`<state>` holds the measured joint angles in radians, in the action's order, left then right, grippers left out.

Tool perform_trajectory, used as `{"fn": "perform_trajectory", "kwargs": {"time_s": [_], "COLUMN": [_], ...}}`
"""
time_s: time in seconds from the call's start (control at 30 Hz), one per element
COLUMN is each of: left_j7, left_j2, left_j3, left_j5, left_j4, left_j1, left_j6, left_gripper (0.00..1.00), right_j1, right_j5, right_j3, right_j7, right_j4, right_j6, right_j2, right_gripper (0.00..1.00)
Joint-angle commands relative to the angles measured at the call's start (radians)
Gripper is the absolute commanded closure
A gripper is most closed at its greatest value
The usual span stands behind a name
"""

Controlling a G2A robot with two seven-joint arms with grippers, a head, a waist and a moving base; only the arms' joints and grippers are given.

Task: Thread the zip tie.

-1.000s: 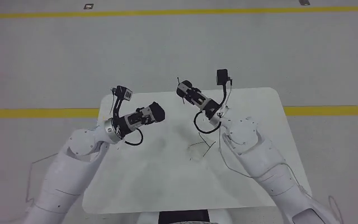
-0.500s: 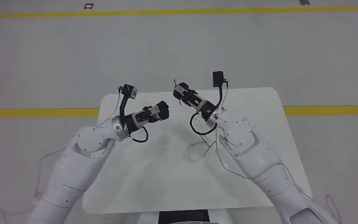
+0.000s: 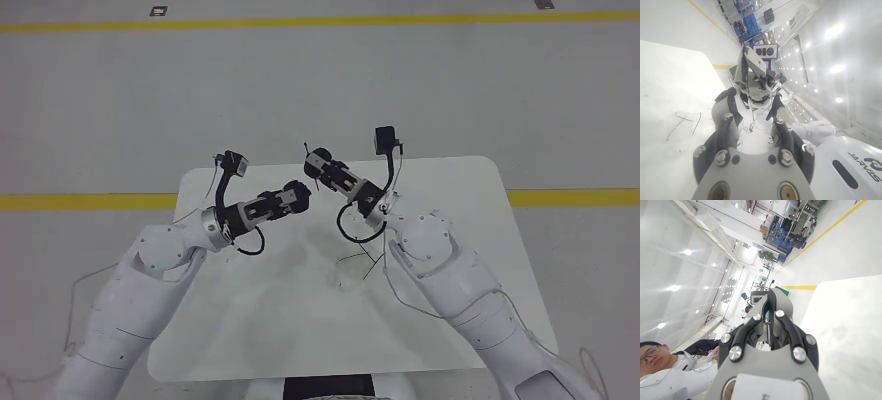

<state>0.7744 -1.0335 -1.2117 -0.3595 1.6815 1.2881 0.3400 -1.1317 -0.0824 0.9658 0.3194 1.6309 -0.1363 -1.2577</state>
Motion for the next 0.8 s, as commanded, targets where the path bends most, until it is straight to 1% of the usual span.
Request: {"fn": "perform_trajectory", "kwargs": {"time_s": [0.0,0.27,0.4,0.6,0.7,0.77], "left_j7": [0.004,0.019,0.026,0.038,0.042,0.044], "left_j2": [-0.003,-0.016,-0.025,-0.036,-0.042,-0.046], "left_j3": [-0.001,-0.007,-0.010,-0.016,-0.017,-0.017], "left_j5": [0.007,0.011,0.002,-0.013,-0.012,-0.010], "left_j4": [0.001,-0.002,-0.008,-0.016,-0.020,-0.022], "left_j1": [-0.001,-0.004,-0.005,-0.008,-0.009,-0.010], "left_j6": [0.000,0.000,0.000,0.000,0.000,0.000], "left_gripper": [1.00,1.00,0.99,0.87,0.84,0.84], "right_j1": [0.000,-0.002,-0.002,-0.003,-0.003,-0.003], "right_j5": [-0.001,0.001,0.013,0.024,0.027,0.028], "right_j3": [0.000,0.002,0.004,0.001,-0.001,-0.002], "right_j7": [0.002,0.015,0.005,0.001,0.002,0.000], "right_j4": [-0.001,0.000,0.004,0.004,0.002,0.001], "right_j6": [-0.005,-0.017,-0.036,-0.045,-0.044,-0.045], "right_j2": [-0.002,-0.008,-0.013,-0.018,-0.021,-0.024], "right_gripper": [1.00,1.00,1.00,1.00,1.00,1.00]}}
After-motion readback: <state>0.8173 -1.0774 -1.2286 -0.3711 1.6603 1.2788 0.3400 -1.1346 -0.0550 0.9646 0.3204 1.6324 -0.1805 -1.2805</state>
